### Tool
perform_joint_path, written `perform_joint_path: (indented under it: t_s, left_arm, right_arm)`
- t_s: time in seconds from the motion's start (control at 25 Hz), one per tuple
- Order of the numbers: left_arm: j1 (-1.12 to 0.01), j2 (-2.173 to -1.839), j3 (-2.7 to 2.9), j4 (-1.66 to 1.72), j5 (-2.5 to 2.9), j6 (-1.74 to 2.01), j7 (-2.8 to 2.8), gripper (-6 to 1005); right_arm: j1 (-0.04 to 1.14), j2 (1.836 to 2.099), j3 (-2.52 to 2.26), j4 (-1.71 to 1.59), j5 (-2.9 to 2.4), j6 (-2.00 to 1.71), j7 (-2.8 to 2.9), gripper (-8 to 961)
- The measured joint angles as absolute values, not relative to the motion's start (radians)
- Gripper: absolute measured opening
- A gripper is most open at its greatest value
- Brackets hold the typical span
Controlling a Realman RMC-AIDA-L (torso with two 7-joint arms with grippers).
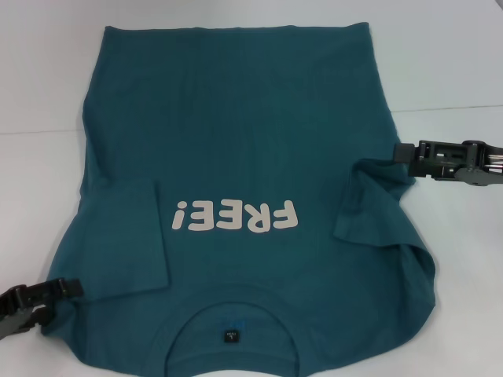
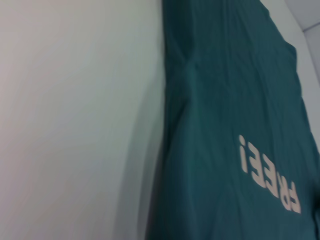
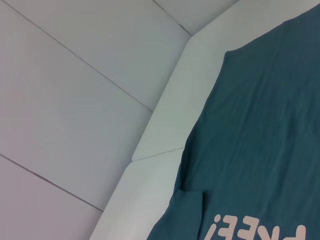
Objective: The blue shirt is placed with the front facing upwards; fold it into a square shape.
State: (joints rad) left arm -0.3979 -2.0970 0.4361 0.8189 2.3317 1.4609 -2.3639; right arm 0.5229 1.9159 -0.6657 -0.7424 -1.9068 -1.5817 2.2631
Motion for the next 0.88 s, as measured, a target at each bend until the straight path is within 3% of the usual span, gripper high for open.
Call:
perform_joint_path:
  t_s: [0.88]
  left_arm:
    - [-0.358, -2.086, 0.275, 0.856, 2.355, 1.584, -2.492, 900]
  right_arm:
    - [0.527, 1.916, -0.667, -0.742, -1.907, -1.586, 2.263, 940]
